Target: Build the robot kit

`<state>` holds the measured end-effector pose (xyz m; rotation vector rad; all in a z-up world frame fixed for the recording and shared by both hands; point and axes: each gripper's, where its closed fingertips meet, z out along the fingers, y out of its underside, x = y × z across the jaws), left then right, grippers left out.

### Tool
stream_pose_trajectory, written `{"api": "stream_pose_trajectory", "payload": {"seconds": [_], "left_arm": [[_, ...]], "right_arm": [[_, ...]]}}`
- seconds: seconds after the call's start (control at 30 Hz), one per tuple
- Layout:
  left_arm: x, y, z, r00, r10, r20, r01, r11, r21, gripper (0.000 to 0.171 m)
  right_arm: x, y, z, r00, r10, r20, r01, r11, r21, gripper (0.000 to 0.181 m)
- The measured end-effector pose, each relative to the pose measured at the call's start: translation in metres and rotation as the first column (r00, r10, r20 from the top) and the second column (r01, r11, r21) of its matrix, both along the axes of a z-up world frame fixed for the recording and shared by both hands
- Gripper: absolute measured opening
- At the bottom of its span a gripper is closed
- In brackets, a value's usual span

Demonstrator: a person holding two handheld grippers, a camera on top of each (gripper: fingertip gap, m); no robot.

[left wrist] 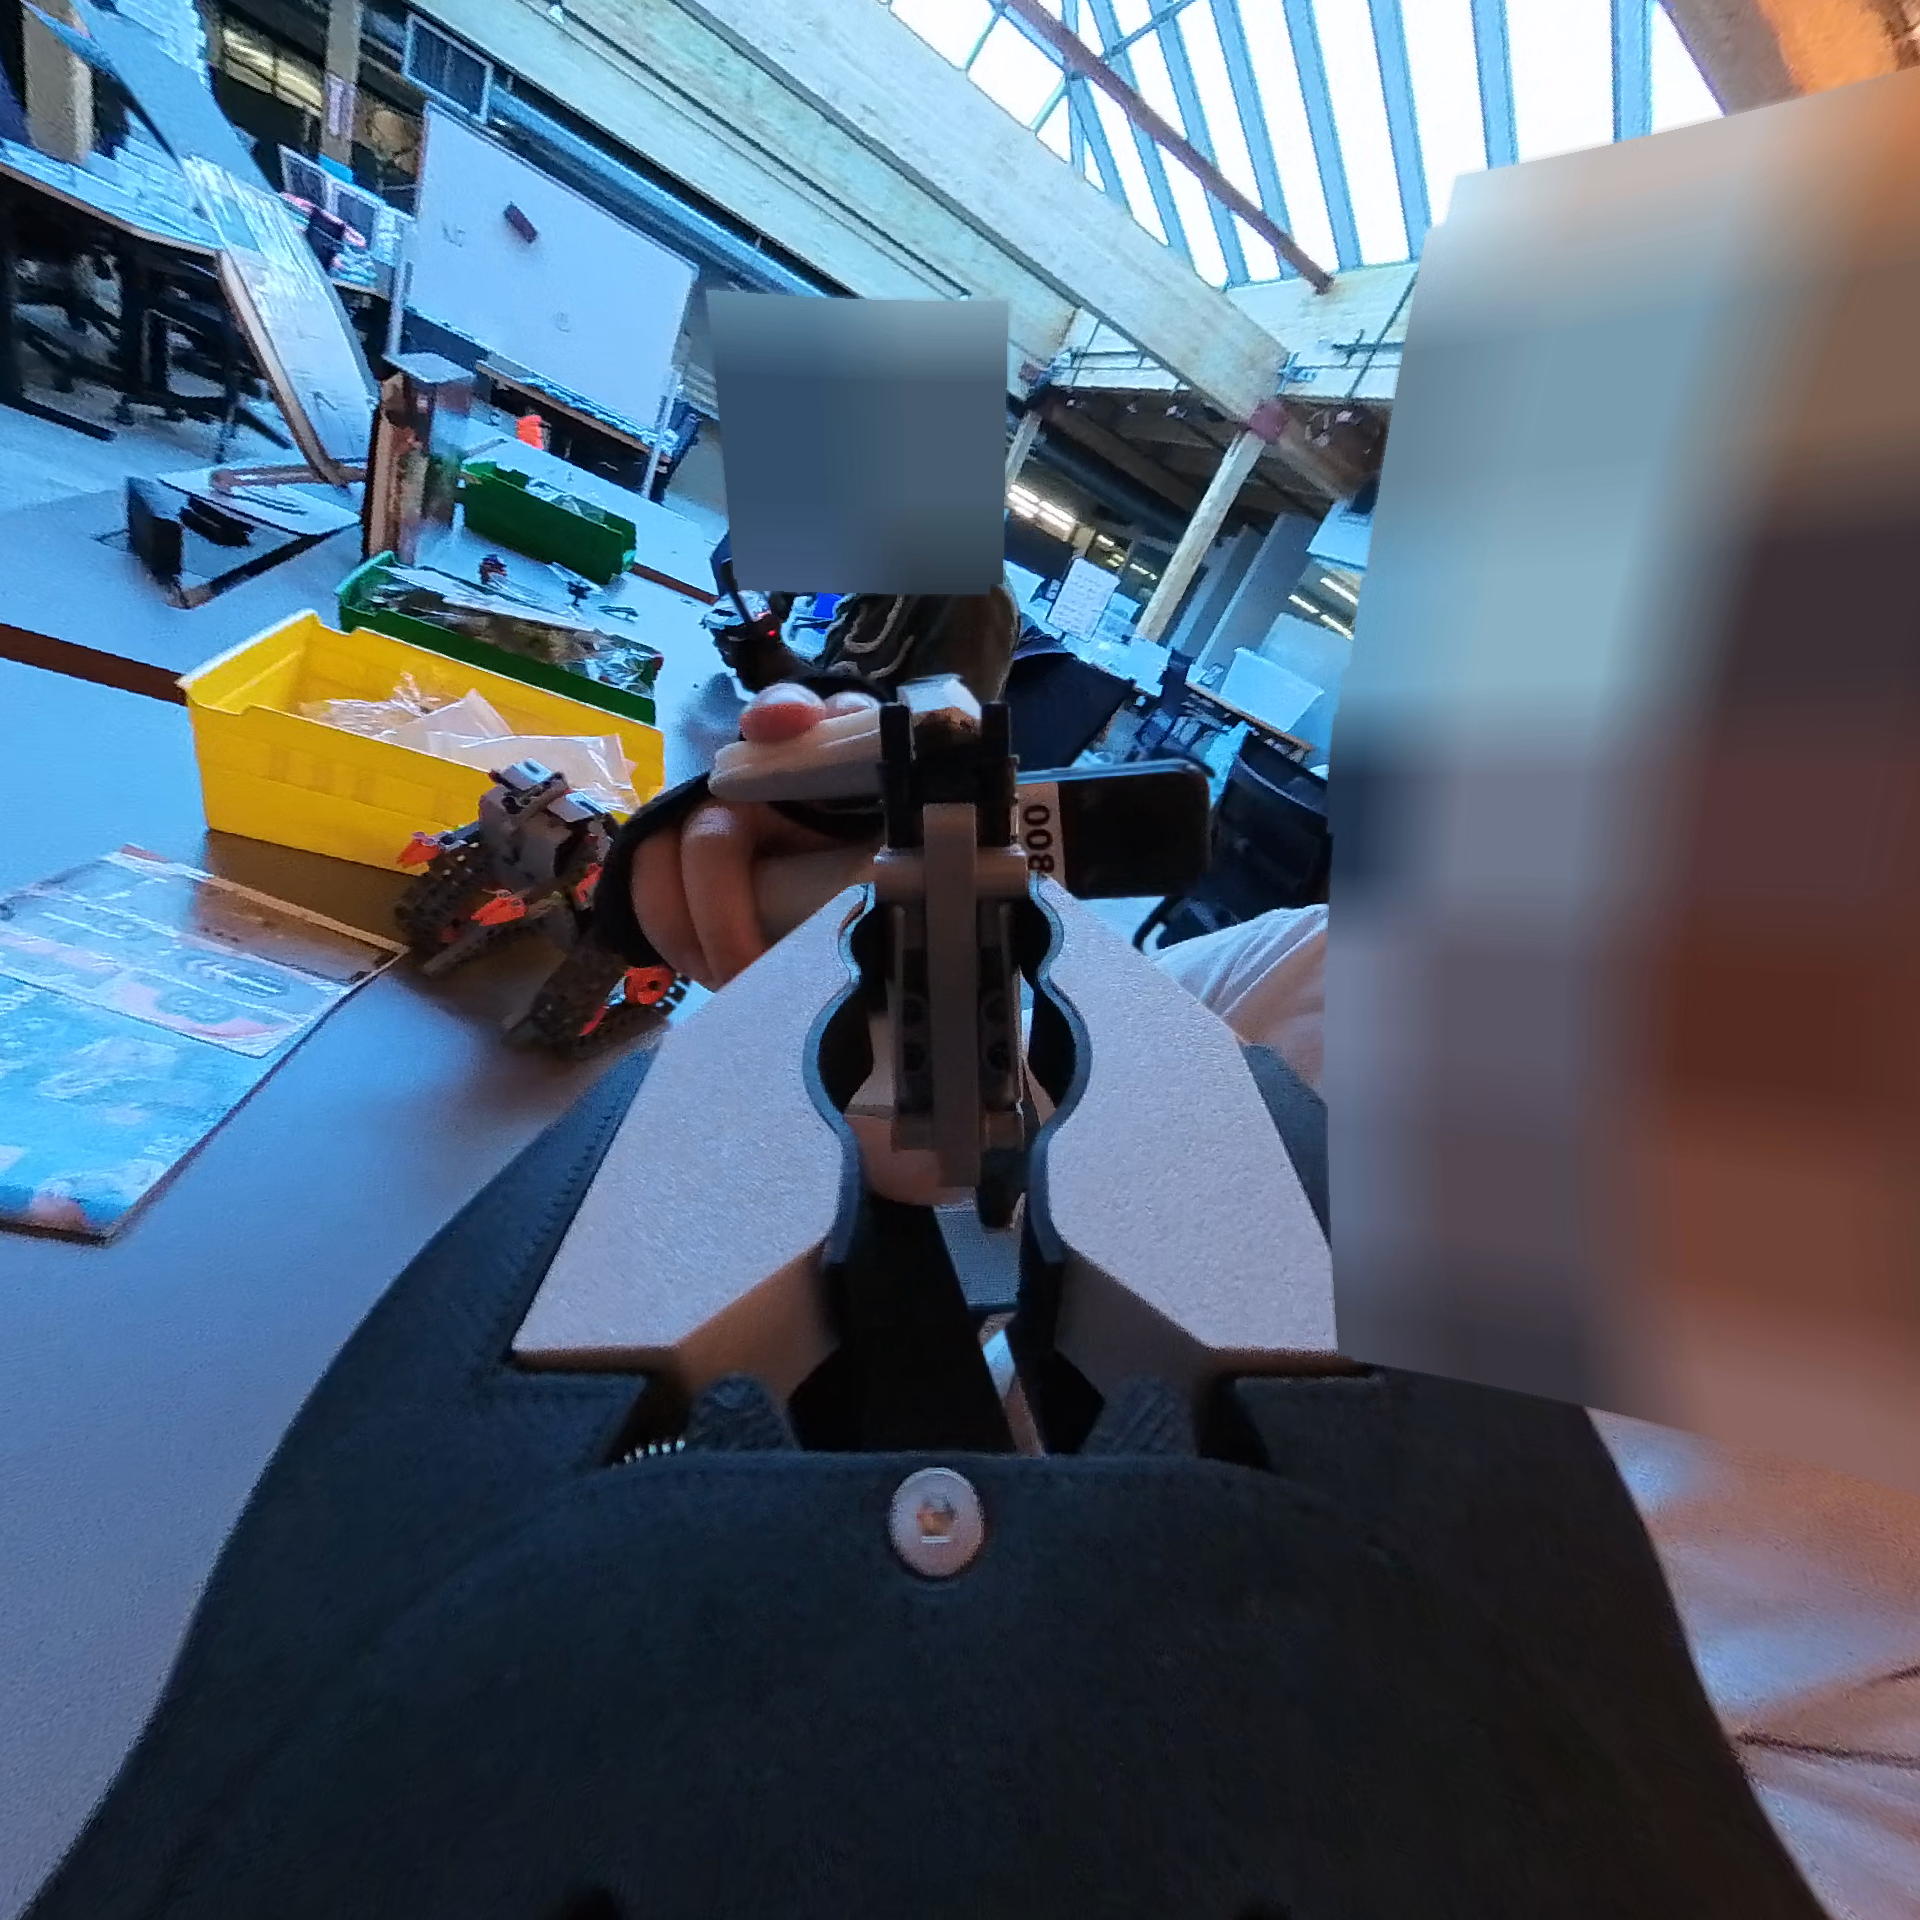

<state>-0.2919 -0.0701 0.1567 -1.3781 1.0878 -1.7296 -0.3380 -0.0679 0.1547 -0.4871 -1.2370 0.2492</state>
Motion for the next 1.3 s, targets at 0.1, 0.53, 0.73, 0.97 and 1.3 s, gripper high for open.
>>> {"api": "stream_pose_trajectory", "payload": {"seconds": [0.1, 0.53, 0.73, 0.97, 1.3], "left_arm": [[0.0, -0.005, 0.003, 1.0, 0.019, -0.008, -0.019, 0.999, 0.035, 0.023], [0.007, -0.018, 0.009, 0.995, 0.084, -0.056, -0.08, 0.995, 0.065, 0.023], [0.009, -0.016, 0.009, 0.984, 0.161, -0.078, -0.15, 0.98, 0.128, 0.022], [0.004, -0.001, 0.007, 0.975, 0.209, -0.073, -0.2, 0.974, 0.11, 0.022], [-0.015, 0.058, -0.002, 0.867, 0.498, 0.012, -0.467, 0.803, 0.371, 0.022]], "right_arm": [[0.0, -0.005, 0.004, 1.0, -0.016, -0.017, 0.017, 0.999, 0.05, 0.081], [0.007, -0.02, 0.01, 1.0, 0.027, -0.013, -0.026, 0.996, 0.082, 0.082], [0.009, -0.019, 0.011, 0.997, 0.059, -0.042, -0.055, 0.995, 0.078, 0.082], [0.015, -0.012, 0.011, 0.989, 0.125, -0.08, -0.125, 0.992, 0.01, 0.072], [0.037, 0.031, 0.017, 0.952, 0.231, -0.2, -0.302, 0.813, -0.498, 0.068]]}}
